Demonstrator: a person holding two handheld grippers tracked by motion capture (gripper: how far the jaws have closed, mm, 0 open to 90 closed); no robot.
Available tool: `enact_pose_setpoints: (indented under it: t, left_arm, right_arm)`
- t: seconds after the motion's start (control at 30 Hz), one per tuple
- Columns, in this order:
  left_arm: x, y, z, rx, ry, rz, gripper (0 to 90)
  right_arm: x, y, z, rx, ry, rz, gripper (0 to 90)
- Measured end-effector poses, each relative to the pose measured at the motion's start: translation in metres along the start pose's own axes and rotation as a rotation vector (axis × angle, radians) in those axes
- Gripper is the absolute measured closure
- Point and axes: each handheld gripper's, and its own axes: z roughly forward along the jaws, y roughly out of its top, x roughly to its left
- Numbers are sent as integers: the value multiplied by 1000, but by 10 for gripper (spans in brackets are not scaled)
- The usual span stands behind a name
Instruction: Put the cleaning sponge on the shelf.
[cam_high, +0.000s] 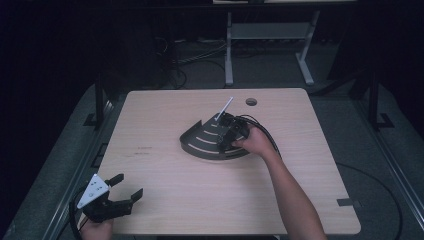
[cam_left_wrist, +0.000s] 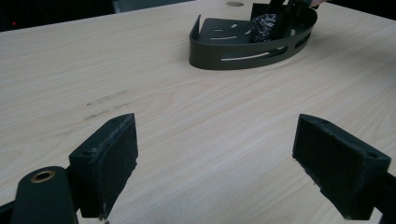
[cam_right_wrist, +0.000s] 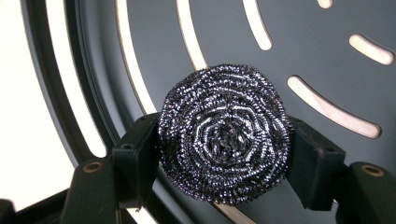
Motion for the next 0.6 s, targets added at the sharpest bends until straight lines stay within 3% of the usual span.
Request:
enact_pose_setpoints:
  t: [0.6]
  left_arm:
    - [0, 1, 2, 0, 0, -8, 134]
  right_arm:
    - [-2, 0, 0, -28, 6, 18, 308]
